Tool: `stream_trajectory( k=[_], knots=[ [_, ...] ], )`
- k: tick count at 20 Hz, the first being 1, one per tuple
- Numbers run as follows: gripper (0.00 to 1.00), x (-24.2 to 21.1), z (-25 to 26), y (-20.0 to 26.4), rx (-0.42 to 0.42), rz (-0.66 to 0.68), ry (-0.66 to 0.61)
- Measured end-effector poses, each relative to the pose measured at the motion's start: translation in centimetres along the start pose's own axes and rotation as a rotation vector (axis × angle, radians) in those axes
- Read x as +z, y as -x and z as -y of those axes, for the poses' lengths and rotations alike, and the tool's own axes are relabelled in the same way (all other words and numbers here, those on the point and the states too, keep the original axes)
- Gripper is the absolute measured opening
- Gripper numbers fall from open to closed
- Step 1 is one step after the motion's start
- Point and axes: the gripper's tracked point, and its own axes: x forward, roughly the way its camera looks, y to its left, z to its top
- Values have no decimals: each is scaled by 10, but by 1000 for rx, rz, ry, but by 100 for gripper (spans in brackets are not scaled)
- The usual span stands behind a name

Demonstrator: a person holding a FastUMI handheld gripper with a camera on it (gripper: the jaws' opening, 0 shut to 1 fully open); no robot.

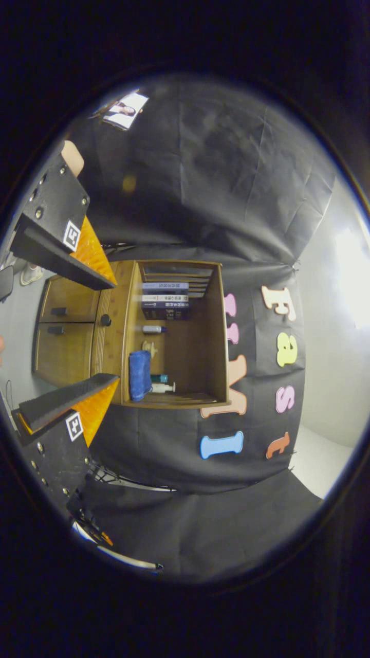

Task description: Pull open the drawer, take out the items inside it, and place them on the countertop above the cabinet.

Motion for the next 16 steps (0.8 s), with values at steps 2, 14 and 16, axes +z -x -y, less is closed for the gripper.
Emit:
stream_trajectory(
  k=[2,14,16],
  knots=[
    [97,0,-1,-5,4,-4,2],
    [98,-49,-28,-121,6,-55,1],
    [98,-61,-30,-146,-13,-61,1]
  ],
)
